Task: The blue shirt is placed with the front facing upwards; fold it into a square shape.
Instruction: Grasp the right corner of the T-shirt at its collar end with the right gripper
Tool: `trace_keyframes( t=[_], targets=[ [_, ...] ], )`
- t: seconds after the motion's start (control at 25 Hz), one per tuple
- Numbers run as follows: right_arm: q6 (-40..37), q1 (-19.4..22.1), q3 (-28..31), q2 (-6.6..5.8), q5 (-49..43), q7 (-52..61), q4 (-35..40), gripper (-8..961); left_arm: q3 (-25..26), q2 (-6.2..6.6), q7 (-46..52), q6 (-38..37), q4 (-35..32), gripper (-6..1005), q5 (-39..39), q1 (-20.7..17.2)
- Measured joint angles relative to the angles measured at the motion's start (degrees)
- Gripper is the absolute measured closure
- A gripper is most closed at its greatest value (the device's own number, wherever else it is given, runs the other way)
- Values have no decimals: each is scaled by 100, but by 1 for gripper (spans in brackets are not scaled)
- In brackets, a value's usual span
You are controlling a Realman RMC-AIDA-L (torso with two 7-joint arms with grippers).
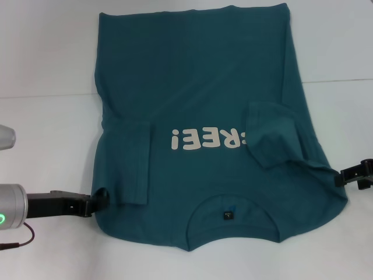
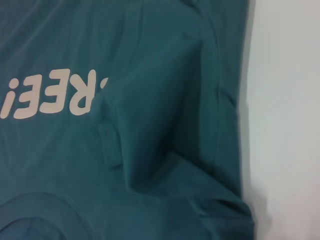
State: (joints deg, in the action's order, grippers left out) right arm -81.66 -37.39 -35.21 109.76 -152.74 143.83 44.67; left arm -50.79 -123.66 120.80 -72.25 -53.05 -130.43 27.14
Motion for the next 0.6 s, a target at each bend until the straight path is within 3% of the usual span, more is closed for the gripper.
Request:
trace_keyframes(
  t=[0.6],
  targets=[
    [442,-94,-545,122,-187,290,-175,265,-2,0,-13,-13,-9,957,7,-10]
  ],
)
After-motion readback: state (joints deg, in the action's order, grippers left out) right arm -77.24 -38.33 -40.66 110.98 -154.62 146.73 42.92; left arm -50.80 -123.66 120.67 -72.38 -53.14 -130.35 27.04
